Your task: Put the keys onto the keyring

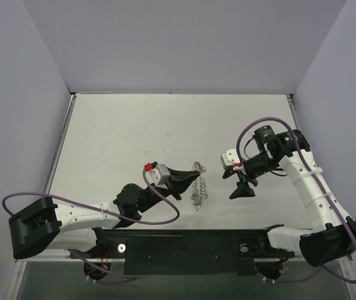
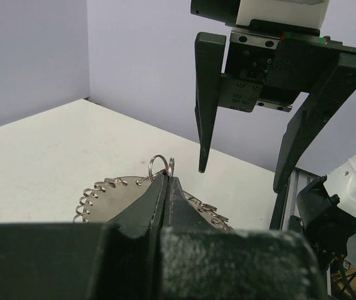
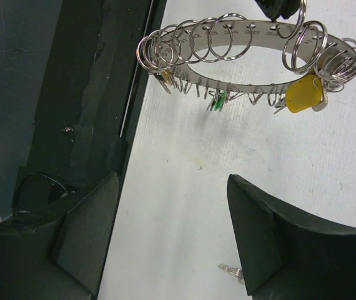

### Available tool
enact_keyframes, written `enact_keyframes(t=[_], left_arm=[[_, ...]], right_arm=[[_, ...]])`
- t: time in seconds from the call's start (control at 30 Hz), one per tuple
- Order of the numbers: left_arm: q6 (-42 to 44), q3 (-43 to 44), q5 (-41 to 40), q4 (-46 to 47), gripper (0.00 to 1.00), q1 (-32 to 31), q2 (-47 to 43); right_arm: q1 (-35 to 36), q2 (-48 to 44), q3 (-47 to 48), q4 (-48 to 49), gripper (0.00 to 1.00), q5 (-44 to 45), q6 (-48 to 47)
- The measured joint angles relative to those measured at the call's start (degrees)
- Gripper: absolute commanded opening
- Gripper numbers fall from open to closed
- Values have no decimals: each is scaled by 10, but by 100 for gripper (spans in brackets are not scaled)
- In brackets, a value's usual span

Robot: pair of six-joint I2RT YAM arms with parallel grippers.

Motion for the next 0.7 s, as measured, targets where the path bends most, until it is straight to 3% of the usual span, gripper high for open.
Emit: enact_keyframes(t=[0.7], left_arm=[[-5,0,0,9,0,0,5]], right_arm=[[37,14,1,0,65,11,-10]])
